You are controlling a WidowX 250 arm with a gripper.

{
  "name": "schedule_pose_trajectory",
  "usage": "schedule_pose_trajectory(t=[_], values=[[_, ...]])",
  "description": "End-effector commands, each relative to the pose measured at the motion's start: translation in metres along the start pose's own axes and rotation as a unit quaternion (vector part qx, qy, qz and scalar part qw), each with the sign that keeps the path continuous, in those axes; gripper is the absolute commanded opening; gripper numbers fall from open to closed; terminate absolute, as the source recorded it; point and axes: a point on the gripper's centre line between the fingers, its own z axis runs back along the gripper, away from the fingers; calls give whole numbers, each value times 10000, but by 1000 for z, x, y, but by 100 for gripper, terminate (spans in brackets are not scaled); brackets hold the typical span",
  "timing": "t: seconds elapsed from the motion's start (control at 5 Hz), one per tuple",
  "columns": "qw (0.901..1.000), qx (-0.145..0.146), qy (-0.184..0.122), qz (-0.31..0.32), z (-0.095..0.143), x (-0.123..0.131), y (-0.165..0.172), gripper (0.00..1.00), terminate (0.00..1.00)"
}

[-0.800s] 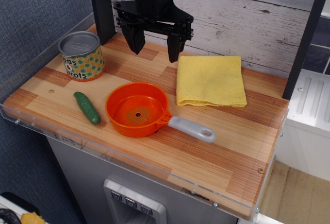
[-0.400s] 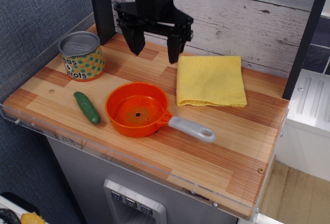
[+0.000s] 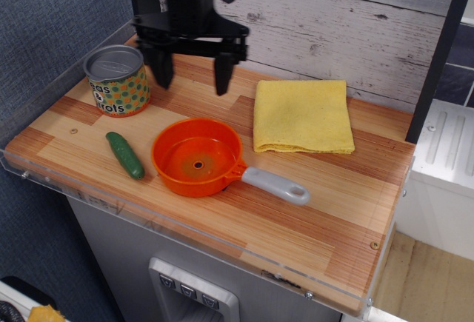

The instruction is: Put the pickle in the pot

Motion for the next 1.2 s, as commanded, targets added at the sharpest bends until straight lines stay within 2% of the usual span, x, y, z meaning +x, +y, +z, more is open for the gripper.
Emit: schedule_pose_trajectory(t=[0.0, 0.2, 0.6, 0.8, 1.0], values=[[9951, 145, -108, 972, -1, 5, 54, 100, 0], [9880, 283, -51, 1515, -7, -5, 72, 100, 0], [9806, 439, 54, 1912, -26, -16, 87, 100, 0], [9766, 440, 125, 2100, -35, -21, 88, 100, 0], [9723, 229, 210, 2317, -45, -26, 87, 100, 0]])
